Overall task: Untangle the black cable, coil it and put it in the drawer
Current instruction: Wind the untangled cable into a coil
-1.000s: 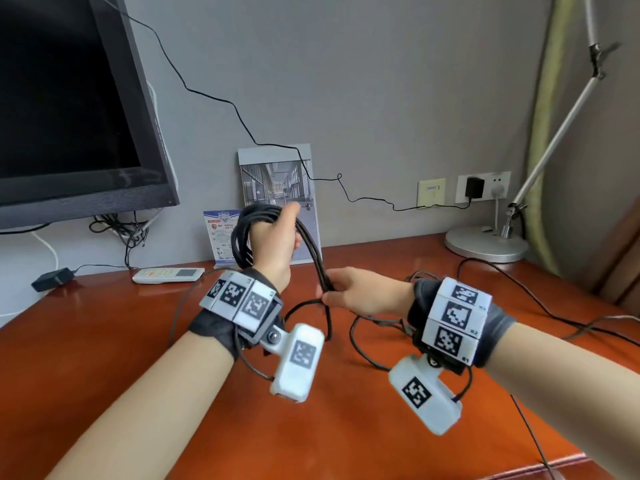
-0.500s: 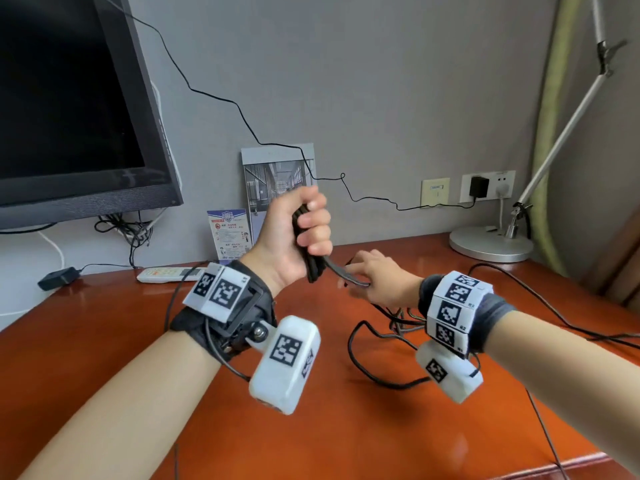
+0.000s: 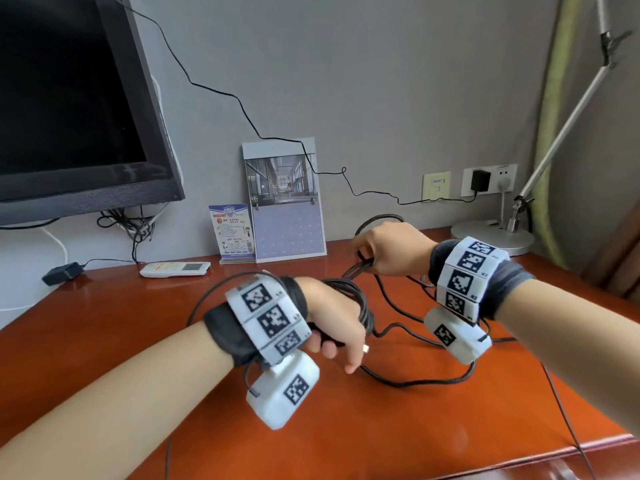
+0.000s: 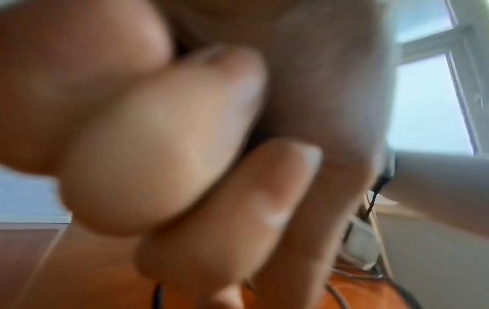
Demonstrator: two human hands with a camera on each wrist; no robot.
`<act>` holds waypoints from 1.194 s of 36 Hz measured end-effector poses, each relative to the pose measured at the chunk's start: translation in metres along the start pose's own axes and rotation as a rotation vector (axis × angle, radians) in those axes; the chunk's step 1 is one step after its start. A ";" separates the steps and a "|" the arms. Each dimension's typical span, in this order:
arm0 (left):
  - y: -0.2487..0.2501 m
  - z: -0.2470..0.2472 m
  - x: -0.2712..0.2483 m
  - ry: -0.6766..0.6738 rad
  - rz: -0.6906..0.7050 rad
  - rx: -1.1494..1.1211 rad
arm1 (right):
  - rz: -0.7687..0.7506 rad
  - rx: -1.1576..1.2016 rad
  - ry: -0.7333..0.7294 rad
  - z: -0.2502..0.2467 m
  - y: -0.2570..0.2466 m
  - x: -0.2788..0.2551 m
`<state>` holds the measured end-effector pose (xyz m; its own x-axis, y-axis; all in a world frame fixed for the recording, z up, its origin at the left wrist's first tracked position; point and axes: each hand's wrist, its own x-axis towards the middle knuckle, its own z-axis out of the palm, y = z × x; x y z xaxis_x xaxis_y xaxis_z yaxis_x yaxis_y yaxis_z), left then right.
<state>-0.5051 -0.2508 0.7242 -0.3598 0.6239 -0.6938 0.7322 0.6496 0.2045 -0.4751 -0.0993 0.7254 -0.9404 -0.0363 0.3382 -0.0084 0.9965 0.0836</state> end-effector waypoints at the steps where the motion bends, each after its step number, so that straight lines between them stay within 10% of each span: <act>1: 0.001 0.001 0.006 0.073 -0.044 0.088 | -0.006 0.001 0.001 -0.001 0.000 -0.001; 10: -0.035 -0.024 0.035 0.702 -0.124 -0.005 | 0.155 0.103 -0.208 -0.009 -0.014 -0.003; 19: -0.028 -0.003 0.052 0.639 -0.173 0.578 | 0.190 0.244 0.262 -0.009 -0.024 0.007; 26: -0.042 -0.022 0.050 1.006 0.023 -0.212 | 0.205 0.564 0.280 0.002 -0.029 0.002; 37: -0.032 -0.035 0.023 1.061 0.493 -1.088 | 0.099 0.868 0.237 0.014 -0.045 -0.008; 43: -0.018 -0.038 0.020 1.301 0.516 -1.403 | 0.232 1.369 0.349 0.002 -0.061 -0.018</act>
<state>-0.5476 -0.2329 0.7330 -0.9073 0.2942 0.3004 0.2323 -0.2447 0.9414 -0.4579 -0.1597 0.7122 -0.8373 0.3181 0.4447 -0.3734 0.2616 -0.8900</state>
